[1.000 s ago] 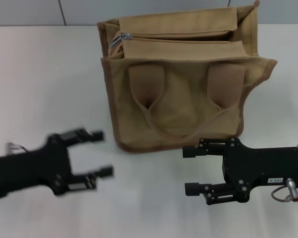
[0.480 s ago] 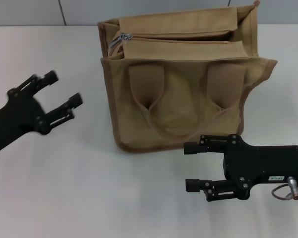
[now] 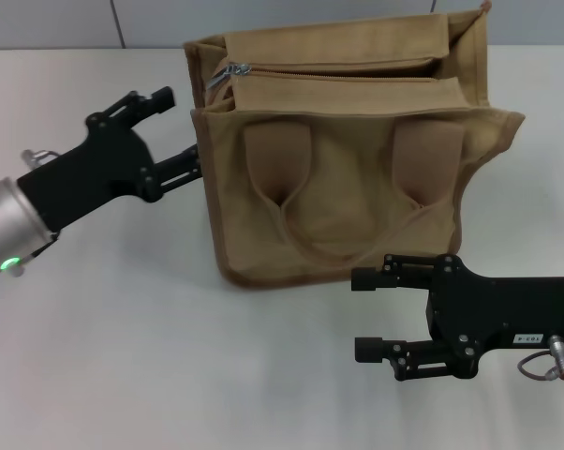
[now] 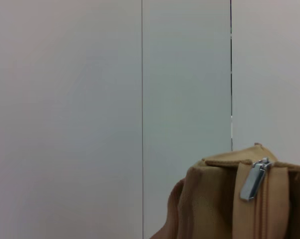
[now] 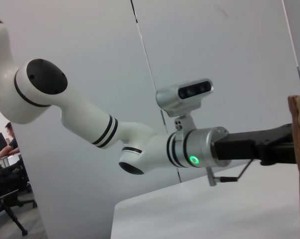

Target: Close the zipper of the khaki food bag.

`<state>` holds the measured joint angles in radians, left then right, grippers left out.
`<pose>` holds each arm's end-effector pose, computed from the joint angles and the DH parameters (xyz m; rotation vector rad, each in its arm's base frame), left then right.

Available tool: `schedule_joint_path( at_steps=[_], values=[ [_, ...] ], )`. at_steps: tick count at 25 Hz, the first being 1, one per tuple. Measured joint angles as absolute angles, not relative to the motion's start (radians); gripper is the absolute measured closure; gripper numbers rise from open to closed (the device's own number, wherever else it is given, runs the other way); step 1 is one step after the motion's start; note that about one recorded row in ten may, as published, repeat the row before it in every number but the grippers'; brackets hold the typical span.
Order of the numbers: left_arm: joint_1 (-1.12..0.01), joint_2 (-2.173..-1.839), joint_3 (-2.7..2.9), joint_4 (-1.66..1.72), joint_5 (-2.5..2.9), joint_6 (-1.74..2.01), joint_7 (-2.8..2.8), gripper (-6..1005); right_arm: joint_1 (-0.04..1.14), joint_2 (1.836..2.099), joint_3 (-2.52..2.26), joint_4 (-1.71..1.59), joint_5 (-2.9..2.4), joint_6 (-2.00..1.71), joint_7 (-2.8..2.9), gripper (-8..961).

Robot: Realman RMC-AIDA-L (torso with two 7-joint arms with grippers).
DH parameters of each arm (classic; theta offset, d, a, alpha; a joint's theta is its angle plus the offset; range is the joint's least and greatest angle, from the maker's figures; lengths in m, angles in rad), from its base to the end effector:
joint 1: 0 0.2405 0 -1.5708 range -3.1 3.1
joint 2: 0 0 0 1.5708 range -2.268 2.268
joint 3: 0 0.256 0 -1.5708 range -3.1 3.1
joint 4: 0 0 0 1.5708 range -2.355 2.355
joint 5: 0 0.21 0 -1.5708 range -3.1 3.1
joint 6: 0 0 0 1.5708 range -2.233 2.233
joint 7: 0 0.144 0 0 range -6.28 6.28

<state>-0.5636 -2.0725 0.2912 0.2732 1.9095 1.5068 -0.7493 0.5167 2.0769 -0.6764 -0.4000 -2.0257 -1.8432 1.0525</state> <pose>-0.2737 0.3310 -0.0134 -2.3215 -0.3095 -0.9400 0.2520 0.2625 -0.0326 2.9082 -0.3807 -1.0546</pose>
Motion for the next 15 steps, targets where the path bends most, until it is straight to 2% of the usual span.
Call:
schedule_joint_path(
  at_steps=[13, 15],
  values=[
    [-0.596, -2.073, 0.284, 0.244, 1.893, 1.462, -0.744, 274, 0.516, 2.077, -0.676, -0.399, -2.013, -1.844, 1.05, 185],
    [-0.591, -2.073, 0.283, 0.244, 1.887, 1.47, -0.746, 513, 0.515, 2.077, -0.676, -0.399, -2.013, -1.841, 1.048, 185]
  ],
)
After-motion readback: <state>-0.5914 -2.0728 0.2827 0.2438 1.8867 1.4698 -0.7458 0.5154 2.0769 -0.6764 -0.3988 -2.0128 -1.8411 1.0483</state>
